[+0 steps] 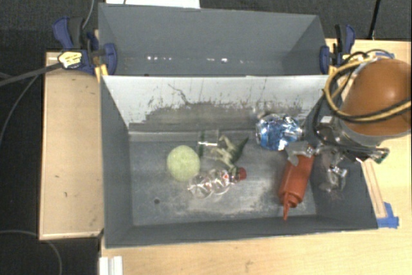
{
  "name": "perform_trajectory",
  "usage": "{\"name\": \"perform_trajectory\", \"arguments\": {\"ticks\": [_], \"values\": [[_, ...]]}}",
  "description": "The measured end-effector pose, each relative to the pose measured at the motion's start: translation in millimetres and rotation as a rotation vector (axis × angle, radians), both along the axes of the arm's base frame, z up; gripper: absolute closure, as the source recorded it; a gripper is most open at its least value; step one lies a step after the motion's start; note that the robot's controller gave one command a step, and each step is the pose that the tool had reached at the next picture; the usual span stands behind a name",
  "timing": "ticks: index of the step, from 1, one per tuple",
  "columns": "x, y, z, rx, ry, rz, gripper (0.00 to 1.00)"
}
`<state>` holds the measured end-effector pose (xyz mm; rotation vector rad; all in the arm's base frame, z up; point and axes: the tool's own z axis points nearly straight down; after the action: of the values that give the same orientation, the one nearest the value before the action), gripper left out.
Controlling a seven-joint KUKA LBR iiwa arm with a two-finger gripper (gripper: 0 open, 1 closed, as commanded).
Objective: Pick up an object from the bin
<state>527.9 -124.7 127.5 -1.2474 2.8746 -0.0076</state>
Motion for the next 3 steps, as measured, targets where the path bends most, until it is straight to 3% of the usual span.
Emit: {"name": "perform_trajectory", "arguments": {"ticks": [1,2,3], "values": [[6.0,13,-50,0.004,-0.004,0.059,0.00],[-6.3,6,-57,-0.003,-0.003,0.395,1.00],[-6.3,6,-57,-0.003,-0.003,0.395,1.00]]}}
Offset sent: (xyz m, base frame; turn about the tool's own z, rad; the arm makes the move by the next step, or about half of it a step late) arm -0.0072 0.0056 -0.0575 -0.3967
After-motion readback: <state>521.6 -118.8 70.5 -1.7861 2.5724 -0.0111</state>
